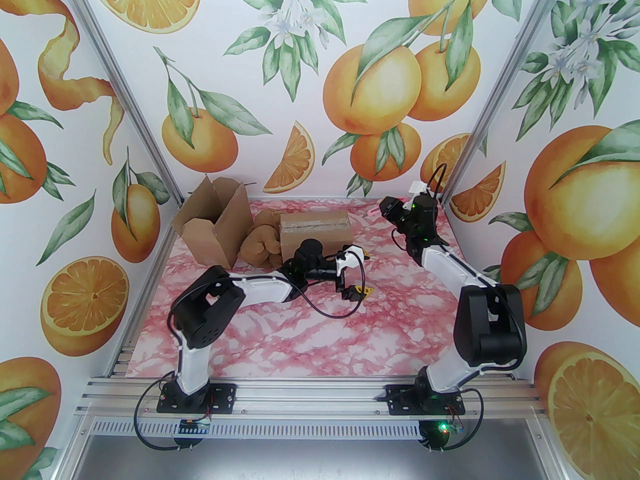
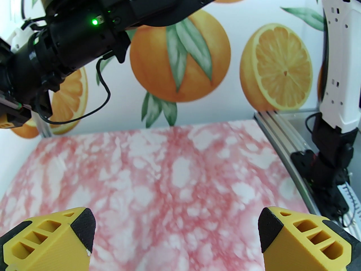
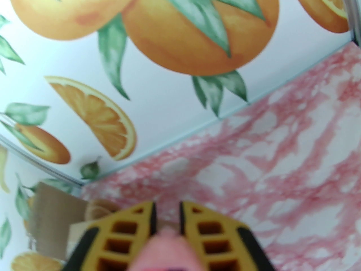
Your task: Unpack the express box
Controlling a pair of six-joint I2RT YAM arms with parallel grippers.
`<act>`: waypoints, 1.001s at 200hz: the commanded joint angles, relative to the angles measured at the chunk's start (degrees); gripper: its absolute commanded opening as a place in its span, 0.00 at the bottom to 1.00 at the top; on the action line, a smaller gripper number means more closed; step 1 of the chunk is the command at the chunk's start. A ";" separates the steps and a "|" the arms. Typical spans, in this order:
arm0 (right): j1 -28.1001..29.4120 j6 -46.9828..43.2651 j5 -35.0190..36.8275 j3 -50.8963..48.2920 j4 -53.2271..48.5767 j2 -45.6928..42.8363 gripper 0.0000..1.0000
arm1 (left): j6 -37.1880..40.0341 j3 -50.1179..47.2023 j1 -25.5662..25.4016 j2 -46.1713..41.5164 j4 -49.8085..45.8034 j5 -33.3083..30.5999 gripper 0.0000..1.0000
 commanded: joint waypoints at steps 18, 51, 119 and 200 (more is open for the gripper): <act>-0.31 8.92 -4.72 -1.78 11.78 1.70 0.00 | -5.78 2.91 1.09 4.78 10.71 0.97 0.98; -0.30 11.41 -5.32 -3.53 17.40 3.10 0.00 | -8.39 3.11 2.74 6.23 11.57 -0.57 0.97; -0.44 17.95 -5.06 -6.21 26.84 8.08 0.00 | -13.24 3.49 5.80 8.30 13.00 0.19 0.95; -0.53 28.37 -4.85 -8.92 36.96 11.62 0.00 | -13.86 3.40 6.81 9.45 12.85 2.45 0.94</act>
